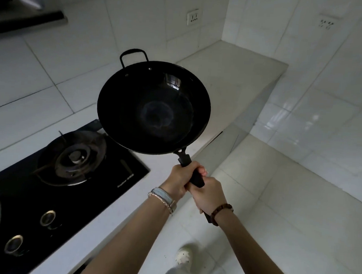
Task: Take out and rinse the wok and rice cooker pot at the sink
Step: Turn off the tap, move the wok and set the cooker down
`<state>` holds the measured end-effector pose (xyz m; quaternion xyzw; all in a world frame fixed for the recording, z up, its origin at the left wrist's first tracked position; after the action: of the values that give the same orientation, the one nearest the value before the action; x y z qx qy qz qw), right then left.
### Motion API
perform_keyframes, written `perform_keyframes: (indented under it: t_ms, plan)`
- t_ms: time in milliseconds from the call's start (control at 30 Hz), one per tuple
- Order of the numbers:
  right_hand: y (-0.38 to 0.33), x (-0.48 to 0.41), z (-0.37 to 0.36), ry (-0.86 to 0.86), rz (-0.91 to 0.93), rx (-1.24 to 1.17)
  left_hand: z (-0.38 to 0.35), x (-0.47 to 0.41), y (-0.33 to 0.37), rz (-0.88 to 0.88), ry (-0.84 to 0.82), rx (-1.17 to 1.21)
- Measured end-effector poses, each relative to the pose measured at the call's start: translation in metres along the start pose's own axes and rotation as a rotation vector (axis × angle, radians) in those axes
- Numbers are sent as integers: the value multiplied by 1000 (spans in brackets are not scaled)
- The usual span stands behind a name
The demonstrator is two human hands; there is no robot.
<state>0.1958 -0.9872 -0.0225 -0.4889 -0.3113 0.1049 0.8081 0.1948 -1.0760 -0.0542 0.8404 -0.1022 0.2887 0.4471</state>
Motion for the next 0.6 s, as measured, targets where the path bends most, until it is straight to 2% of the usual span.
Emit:
perform_keyframes:
  t_ms: [333,600]
  plan:
    - [-9,-89,46,-45,-99,-23,-21,-93,38,13,15,20]
    - [-15,-161,85,-160,-101,11,-38,-156,65,-39,146,92]
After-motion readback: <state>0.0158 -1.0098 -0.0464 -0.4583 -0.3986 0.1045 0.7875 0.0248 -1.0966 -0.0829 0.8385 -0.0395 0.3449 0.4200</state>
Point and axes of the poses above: each hand's wrist, its own x-axis away from the middle knuckle, its own z-axis out of the back of the hand, y = z × x, the point moved 9 cm from there along -x, towards the middle knuckle, and after that the axes turned 9 degrees about -y, right-handed, at the moved point
